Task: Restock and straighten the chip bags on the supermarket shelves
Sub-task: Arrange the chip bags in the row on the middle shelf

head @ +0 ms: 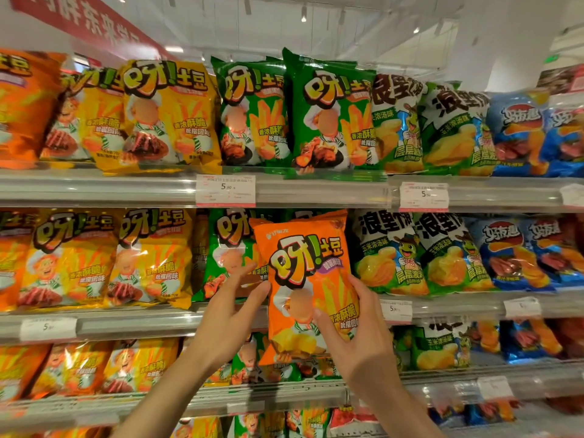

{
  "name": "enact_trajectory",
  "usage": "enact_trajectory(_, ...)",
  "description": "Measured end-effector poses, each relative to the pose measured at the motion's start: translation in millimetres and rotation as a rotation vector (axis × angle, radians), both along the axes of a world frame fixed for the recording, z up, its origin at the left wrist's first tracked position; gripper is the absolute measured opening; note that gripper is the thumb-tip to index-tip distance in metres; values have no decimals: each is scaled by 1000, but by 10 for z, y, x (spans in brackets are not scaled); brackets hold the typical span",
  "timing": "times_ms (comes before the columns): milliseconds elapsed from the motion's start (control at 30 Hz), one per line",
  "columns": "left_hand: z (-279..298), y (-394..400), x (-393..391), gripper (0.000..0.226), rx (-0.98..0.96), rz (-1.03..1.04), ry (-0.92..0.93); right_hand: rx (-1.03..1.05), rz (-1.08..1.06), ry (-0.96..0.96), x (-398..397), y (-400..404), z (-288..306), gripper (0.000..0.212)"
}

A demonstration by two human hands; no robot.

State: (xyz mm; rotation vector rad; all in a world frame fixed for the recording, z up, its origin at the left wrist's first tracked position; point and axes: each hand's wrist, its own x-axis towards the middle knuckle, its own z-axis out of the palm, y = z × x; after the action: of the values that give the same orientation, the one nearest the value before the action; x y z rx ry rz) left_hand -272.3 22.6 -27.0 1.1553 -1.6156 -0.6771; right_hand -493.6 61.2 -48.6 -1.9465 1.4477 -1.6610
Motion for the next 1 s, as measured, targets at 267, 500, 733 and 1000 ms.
enact_trajectory(267,-36,159,-22,52,100,-35,170,41,54,30,48,70,2,69)
enact_trajectory(500,-107,372,346,60,81,77,181,108,147,16,422,114,-37,71)
enact_trajectory(733,-169,597,1096,51,50,174,209,173,209,46,1182,177,-57,70)
enact_trajectory(1000,-180,969,2555,29,22,253,211,195,276,42,2672,363,-72,71)
